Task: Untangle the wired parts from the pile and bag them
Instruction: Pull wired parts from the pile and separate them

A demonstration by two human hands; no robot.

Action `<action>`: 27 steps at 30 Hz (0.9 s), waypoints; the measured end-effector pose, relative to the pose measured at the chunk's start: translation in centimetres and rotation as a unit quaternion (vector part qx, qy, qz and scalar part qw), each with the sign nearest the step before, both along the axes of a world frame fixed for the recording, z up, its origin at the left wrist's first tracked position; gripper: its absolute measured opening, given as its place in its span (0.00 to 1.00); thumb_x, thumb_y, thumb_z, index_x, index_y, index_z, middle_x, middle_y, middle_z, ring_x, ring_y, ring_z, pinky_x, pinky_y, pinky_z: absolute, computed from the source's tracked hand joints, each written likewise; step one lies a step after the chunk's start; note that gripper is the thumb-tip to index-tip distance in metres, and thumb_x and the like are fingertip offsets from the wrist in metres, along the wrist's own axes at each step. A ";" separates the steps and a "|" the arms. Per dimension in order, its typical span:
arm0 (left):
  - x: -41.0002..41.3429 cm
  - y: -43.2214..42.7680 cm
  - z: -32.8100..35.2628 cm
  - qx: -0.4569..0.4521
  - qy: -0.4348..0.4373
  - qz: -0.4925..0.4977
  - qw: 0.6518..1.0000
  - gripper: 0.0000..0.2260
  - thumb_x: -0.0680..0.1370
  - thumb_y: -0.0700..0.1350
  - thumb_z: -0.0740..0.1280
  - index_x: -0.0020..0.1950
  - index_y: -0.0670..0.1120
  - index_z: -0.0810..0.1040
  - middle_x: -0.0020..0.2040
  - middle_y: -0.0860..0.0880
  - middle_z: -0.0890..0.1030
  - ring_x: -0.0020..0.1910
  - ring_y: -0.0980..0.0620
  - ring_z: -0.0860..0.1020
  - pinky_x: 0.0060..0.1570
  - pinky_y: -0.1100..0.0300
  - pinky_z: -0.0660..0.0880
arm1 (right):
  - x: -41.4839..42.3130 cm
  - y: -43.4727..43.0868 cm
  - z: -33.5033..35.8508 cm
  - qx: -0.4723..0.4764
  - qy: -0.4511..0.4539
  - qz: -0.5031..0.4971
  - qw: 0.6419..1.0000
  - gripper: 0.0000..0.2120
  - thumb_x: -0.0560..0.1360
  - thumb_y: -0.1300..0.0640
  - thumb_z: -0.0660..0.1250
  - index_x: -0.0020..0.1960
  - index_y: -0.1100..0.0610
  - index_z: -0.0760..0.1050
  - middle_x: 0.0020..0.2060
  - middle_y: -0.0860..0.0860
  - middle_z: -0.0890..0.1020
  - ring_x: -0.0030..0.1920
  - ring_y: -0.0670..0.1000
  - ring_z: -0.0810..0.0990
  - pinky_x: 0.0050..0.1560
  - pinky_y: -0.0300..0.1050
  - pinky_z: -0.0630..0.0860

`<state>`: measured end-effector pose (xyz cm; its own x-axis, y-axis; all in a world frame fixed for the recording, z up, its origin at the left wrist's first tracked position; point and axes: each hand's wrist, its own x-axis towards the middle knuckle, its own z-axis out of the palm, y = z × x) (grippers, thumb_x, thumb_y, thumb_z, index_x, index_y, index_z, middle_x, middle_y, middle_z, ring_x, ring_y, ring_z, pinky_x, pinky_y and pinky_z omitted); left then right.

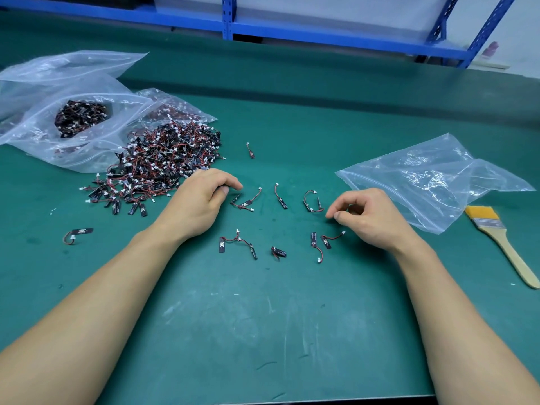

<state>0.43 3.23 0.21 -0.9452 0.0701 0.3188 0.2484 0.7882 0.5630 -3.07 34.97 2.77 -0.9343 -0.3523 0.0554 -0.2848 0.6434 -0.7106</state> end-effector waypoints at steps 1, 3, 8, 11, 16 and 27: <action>0.0 0.0 0.0 -0.001 0.000 0.000 1.000 0.13 0.81 0.34 0.62 0.56 0.46 0.83 0.58 0.50 0.82 0.59 0.47 0.75 0.64 0.55 0.67 | 0.0 0.0 0.0 0.001 0.000 0.000 1.000 0.15 0.72 0.65 0.68 0.35 0.46 0.82 0.23 0.43 0.74 0.26 0.45 0.67 0.29 0.35 0.64; -0.1 -0.1 -0.1 -0.001 -0.002 0.001 1.000 0.13 0.81 0.34 0.62 0.56 0.47 0.83 0.57 0.50 0.82 0.59 0.47 0.75 0.63 0.55 0.67 | 0.0 0.0 0.0 0.000 0.001 0.001 1.000 0.15 0.72 0.65 0.68 0.35 0.46 0.82 0.23 0.43 0.74 0.26 0.45 0.67 0.29 0.35 0.64; -0.1 -0.1 -0.1 0.000 -0.002 0.001 1.000 0.13 0.81 0.35 0.62 0.56 0.47 0.83 0.57 0.50 0.82 0.59 0.47 0.75 0.62 0.56 0.67 | 0.1 0.0 0.0 0.002 0.002 -0.001 1.000 0.15 0.72 0.65 0.69 0.35 0.46 0.82 0.24 0.46 0.74 0.26 0.46 0.67 0.29 0.37 0.64; -0.1 -0.1 -0.1 0.000 -0.003 0.001 1.000 0.13 0.81 0.35 0.62 0.56 0.47 0.83 0.57 0.51 0.82 0.59 0.47 0.75 0.63 0.55 0.68 | 0.1 0.0 0.1 0.004 0.000 -0.002 1.000 0.15 0.73 0.64 0.69 0.35 0.46 0.82 0.24 0.48 0.74 0.26 0.46 0.67 0.30 0.38 0.65; 0.0 -0.1 -0.2 -0.002 -0.001 0.000 1.000 0.12 0.81 0.35 0.62 0.56 0.47 0.83 0.57 0.51 0.82 0.58 0.47 0.75 0.62 0.55 0.68 | 0.1 -0.1 0.1 0.001 0.002 -0.002 1.000 0.16 0.72 0.65 0.69 0.34 0.45 0.82 0.24 0.46 0.74 0.26 0.45 0.67 0.29 0.36 0.64; -0.1 -0.1 -0.2 -0.002 -0.001 -0.002 1.000 0.13 0.81 0.34 0.62 0.56 0.47 0.83 0.57 0.50 0.82 0.58 0.47 0.75 0.61 0.58 0.66 | 0.1 0.0 0.2 0.003 -0.004 -0.001 1.000 0.16 0.73 0.64 0.68 0.35 0.45 0.83 0.28 0.55 0.79 0.28 0.47 0.69 0.32 0.41 0.67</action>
